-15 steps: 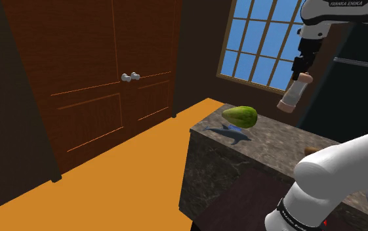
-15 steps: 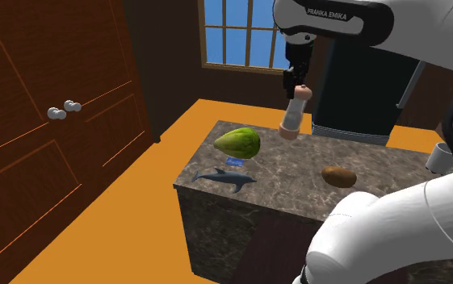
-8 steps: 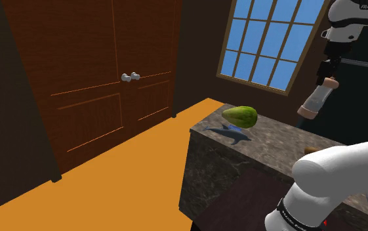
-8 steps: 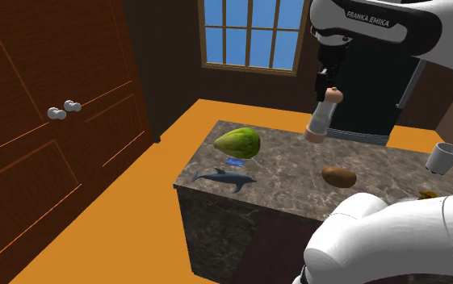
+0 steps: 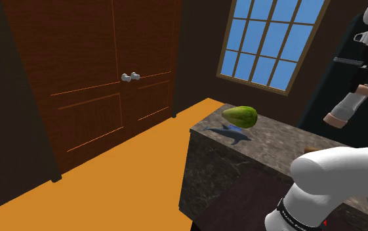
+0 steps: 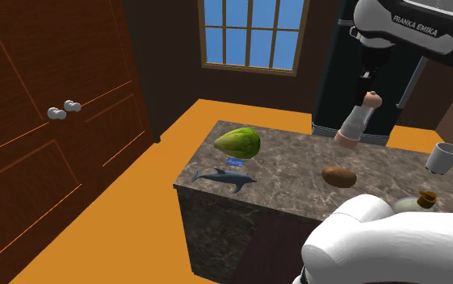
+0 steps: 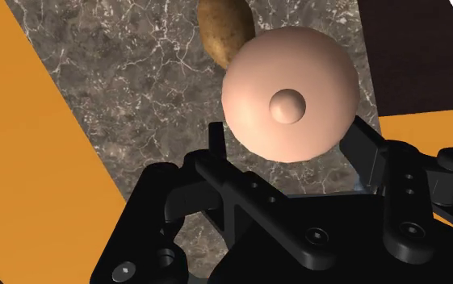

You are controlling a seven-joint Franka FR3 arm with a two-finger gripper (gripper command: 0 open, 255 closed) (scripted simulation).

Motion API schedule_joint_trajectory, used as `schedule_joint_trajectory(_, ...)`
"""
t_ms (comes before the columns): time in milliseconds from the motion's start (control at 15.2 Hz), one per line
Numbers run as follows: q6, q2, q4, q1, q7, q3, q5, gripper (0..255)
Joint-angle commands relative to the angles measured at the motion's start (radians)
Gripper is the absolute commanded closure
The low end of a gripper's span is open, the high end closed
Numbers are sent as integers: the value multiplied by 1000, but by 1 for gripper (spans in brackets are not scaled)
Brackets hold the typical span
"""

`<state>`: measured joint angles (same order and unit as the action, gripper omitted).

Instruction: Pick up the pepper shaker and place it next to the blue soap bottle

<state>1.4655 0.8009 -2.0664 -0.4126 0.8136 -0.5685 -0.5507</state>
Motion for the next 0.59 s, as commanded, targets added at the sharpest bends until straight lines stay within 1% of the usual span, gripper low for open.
schedule_joint_trajectory(0, -10, 25, 3, -16, 44, -25, -26, 255)
schedule_joint_trajectory(528, -40, 83, 68, -58, 226, -147, -125, 255)
